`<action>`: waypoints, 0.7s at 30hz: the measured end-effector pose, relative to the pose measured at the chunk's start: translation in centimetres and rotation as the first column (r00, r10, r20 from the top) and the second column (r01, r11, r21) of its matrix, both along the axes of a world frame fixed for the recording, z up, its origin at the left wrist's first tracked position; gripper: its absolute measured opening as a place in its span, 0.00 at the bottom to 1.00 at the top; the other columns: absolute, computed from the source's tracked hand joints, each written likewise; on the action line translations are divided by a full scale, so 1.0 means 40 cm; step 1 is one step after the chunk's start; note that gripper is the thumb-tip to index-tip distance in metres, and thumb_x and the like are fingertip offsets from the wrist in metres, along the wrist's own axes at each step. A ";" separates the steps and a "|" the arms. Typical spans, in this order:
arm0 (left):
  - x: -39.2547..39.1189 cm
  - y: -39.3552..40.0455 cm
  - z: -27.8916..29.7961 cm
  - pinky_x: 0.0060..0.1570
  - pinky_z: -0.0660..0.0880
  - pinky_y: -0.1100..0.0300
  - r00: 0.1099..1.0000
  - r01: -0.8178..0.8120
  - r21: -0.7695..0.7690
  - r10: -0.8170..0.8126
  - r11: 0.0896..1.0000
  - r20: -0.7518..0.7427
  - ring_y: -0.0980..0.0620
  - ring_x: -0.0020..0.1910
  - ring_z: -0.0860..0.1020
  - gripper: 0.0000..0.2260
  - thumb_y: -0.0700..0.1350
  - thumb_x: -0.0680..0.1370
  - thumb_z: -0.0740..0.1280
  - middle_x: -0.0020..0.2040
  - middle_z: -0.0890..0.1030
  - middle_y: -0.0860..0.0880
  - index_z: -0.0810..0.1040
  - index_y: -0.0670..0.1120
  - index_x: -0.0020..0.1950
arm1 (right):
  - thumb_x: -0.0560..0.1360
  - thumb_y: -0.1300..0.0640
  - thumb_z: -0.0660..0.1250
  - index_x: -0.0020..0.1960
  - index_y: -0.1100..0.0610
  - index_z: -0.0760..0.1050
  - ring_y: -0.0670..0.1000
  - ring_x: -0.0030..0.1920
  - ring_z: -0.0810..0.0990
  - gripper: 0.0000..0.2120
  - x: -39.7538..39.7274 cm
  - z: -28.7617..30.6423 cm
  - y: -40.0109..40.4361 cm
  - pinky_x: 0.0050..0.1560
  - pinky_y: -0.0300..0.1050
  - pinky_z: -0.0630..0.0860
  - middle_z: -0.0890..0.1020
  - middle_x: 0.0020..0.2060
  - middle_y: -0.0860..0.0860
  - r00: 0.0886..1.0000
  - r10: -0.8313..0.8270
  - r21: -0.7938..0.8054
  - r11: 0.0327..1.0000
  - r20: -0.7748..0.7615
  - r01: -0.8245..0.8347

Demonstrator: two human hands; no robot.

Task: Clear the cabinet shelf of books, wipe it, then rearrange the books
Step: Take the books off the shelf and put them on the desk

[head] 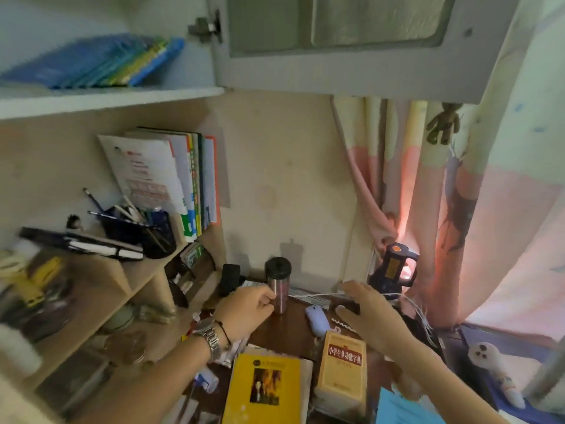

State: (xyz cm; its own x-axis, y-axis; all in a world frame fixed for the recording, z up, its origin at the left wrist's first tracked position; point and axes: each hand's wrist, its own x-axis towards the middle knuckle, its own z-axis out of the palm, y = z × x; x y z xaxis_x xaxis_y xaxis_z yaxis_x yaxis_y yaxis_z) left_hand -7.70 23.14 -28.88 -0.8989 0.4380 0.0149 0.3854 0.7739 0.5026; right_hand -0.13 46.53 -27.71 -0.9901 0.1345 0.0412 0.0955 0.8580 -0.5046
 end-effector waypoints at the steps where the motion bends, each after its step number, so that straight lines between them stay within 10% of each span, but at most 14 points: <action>1: -0.012 -0.034 0.036 0.53 0.77 0.58 0.999 -0.020 0.002 0.020 1.000 -0.036 0.58 0.53 0.79 0.10 0.49 0.79 0.63 0.55 0.81 0.54 0.77 0.52 0.59 | 0.77 0.51 0.67 0.67 0.49 0.69 0.48 0.58 0.76 0.19 -0.026 0.030 -0.019 0.59 0.42 0.75 0.75 0.62 0.48 0.999 0.050 0.016 0.999 -0.013 -0.050; 21: -0.079 -0.403 0.711 0.50 0.76 0.59 0.821 -0.264 0.034 0.243 0.964 -0.517 0.57 0.50 0.78 0.09 0.50 0.78 0.64 0.51 0.81 0.56 0.81 0.51 0.54 | 0.76 0.54 0.68 0.64 0.54 0.71 0.52 0.47 0.78 0.18 -0.335 0.641 -0.424 0.55 0.50 0.75 0.77 0.49 0.48 0.769 0.444 0.080 0.883 -0.459 -0.462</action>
